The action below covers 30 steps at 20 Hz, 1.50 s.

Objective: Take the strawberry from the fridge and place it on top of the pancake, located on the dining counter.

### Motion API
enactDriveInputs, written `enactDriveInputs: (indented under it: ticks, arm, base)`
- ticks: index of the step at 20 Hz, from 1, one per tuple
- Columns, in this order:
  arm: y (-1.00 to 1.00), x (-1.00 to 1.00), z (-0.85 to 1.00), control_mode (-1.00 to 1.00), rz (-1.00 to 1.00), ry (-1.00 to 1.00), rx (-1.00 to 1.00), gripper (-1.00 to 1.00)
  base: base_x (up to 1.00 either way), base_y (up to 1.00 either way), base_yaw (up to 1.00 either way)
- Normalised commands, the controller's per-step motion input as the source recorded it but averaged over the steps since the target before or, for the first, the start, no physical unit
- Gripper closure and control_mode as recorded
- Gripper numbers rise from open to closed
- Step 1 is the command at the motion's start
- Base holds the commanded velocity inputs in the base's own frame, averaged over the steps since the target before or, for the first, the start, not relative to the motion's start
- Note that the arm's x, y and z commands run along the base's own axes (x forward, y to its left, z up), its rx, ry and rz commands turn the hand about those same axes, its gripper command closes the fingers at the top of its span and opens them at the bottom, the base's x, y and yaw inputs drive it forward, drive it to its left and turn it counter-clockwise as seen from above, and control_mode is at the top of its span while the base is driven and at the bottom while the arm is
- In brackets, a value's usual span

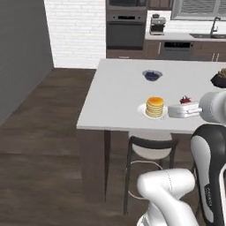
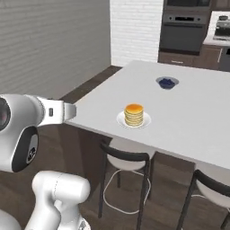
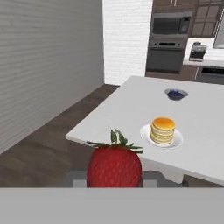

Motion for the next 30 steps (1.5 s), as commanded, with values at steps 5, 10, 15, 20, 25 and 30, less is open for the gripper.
enactDriveInputs:
  ticks: [5, 10, 15, 20, 25, 30]
  arm:
    - [0.0, 0.0, 0.0, 1.0, 0.0, 0.0, 0.0, 1.0]
    - [0.0, 0.0, 0.0, 1.0, 0.0, 0.0, 0.0, 1.0]
    - [0.0, 0.0, 0.0, 1.0, 0.0, 0.0, 0.0, 1.0]
    - [0.0, 0.0, 0.0, 1.0, 0.0, 0.0, 0.0, 1.0]
    - [0.0, 0.6, -0.01, -1.0, -0.12, 0.11, 0.0, 1.0]
    - [-0.24, 0.83, -0.04, -1.0, -0.08, 0.53, 0.0, 1.0]
  base:
    - [0.6, 0.38, -0.42]
    - [0.81, 0.31, -0.44]
    - [0.89, 0.34, -0.37]
    - [0.92, 0.21, -0.25]
    - [0.37, 0.0, -0.09]
    - [0.0, 0.0, 0.0]
